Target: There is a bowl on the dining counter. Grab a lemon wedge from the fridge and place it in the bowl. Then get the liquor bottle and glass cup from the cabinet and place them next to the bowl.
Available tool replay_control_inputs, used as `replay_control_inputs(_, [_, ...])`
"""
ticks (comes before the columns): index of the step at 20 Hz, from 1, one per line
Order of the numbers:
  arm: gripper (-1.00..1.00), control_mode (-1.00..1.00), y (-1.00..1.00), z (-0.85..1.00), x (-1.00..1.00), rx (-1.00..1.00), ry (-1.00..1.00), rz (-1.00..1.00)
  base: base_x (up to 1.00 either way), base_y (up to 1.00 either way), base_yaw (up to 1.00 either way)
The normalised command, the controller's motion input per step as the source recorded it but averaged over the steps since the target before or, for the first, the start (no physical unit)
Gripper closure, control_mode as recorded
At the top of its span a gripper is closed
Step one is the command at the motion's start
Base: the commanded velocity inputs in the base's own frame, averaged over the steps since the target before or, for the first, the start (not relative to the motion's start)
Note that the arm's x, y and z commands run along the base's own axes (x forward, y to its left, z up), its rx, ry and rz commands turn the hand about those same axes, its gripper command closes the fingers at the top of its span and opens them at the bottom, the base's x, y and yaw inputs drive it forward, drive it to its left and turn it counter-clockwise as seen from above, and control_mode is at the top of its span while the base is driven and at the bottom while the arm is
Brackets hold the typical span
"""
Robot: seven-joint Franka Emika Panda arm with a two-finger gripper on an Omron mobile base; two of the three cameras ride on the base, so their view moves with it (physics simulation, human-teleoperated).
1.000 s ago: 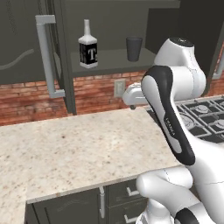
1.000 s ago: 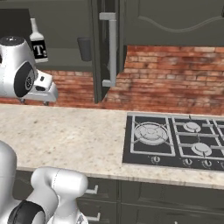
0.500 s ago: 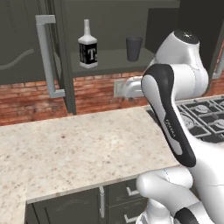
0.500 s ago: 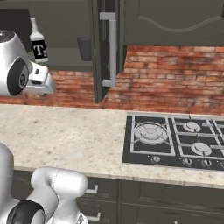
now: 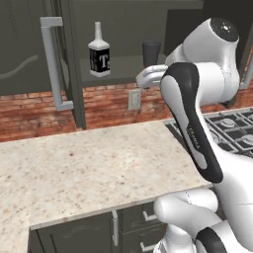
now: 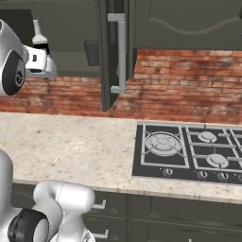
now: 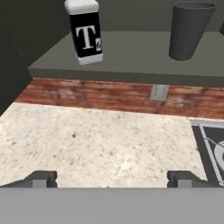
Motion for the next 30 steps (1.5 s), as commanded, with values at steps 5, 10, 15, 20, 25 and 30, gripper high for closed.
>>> replay_control_inputs(5, [-1.00, -1.00, 0.27, 0.19, 0.63, 0.06, -0.16, 0.12, 0.00, 0.00, 0.00])
replay_control_inputs(10, [-1.00, -1.00, 0.40, 0.21, 0.58, 0.05, -0.20, 0.13, 0.00, 0.00, 0.00])
replay_control_inputs(15, [-1.00, -1.00, 0.21, 0.17, 0.78, 0.05, -0.05, 0.06, 0.00, 0.00, 0.00])
replay_control_inputs(20, [-1.00, -1.00, 0.07, 0.22, 0.73, 0.06, 0.00, 0.02, 0.00, 0.00, 0.00])
replay_control_inputs(25, [-1.00, -1.00, 0.32, 0.23, 0.72, 0.03, 0.05, 0.00, 0.00, 0.00, 0.00])
replay_control_inputs(30, [-1.00, -1.00, 0.35, 0.14, 0.72, 0.01, 0.09, 0.00, 0.00, 0.00, 0.00])
